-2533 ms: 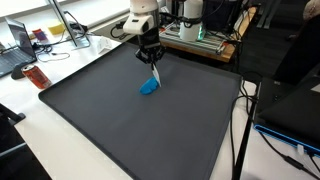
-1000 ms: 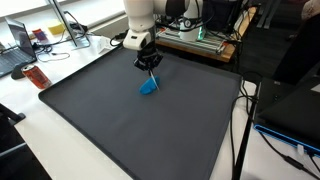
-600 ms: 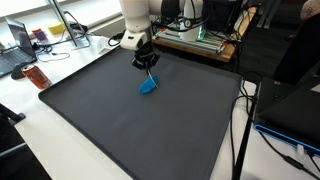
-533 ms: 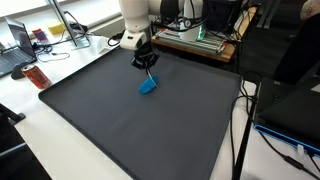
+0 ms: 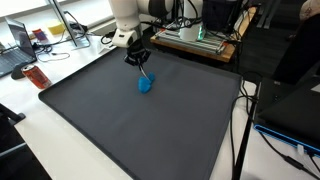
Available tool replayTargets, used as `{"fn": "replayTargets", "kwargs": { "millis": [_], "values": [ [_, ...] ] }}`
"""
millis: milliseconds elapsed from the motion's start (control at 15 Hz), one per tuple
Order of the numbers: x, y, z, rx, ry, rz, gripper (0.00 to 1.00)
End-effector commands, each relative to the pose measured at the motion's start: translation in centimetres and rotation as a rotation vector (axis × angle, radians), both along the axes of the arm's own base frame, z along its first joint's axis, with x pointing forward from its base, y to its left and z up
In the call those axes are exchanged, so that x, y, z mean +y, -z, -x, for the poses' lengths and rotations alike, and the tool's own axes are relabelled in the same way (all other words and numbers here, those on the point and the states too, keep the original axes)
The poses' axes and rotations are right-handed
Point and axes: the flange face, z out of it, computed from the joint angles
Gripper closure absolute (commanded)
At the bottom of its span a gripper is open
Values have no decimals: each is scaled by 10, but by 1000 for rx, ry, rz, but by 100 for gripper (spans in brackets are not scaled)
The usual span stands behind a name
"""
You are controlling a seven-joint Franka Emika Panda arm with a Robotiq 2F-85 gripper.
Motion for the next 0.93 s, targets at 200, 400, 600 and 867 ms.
{"fn": "replayTargets", "kwargs": {
  "millis": [200,400,600,867],
  "values": [
    [-39,-25,15,13,-52,52,99],
    [-35,-48,18,21,-35,43,99],
    [-27,-73,18,11,36,84,99],
    [-6,-102,17,-23,180,96,99]
  ]
}}
